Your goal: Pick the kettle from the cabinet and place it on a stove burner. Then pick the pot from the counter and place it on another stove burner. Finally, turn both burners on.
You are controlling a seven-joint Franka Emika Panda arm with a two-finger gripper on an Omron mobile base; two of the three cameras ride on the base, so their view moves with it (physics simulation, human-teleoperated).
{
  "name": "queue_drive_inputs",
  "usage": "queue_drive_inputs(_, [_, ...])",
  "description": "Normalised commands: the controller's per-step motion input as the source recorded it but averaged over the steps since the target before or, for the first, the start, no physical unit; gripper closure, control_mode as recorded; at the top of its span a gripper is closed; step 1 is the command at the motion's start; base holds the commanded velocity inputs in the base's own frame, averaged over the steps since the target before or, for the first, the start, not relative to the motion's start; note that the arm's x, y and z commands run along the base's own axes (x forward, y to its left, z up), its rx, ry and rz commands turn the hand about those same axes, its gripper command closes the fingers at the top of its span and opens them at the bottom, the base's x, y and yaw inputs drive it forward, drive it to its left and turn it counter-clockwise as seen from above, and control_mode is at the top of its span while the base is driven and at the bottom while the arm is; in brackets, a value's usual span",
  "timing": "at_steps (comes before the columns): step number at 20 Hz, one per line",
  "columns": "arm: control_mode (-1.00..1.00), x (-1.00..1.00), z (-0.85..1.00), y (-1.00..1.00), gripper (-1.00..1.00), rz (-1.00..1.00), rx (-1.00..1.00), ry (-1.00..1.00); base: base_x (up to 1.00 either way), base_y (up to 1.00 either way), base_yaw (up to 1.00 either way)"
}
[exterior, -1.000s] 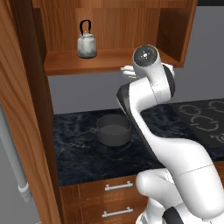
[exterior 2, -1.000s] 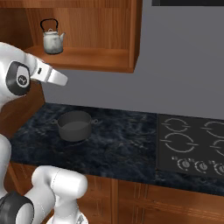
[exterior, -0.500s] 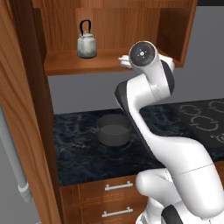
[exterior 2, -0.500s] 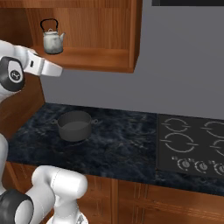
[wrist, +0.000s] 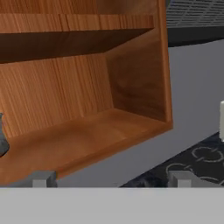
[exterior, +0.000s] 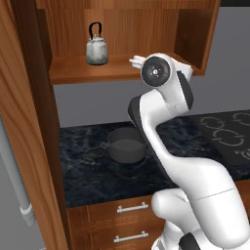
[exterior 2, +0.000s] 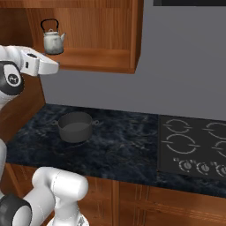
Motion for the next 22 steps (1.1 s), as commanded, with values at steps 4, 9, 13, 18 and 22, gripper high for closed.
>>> queue_drive_inputs(4, [-1.00, 0.00, 0.28, 0.05, -1.00, 0.00, -0.01, -0.14, 0.00, 0.00, 0.00])
queue_drive_inputs(9, [-1.00, 0.02, 0.15, 0.11, -1.00, 0.00, -0.04, -0.05, 0.00, 0.00, 0.00])
queue_drive_inputs(13, [-1.00, 0.00, 0.16, 0.06, -1.00, 0.00, -0.02, -0.02, 0.00, 0.00, 0.00])
queue_drive_inputs(18, [-1.00, 0.00, 0.17, 0.05, -1.00, 0.00, -0.03, -0.02, 0.00, 0.00, 0.00])
queue_drive_inputs(22, [-1.00, 0.07, 0.20, 0.07, -1.00, 0.00, -0.04, -0.01, 0.00, 0.00, 0.00])
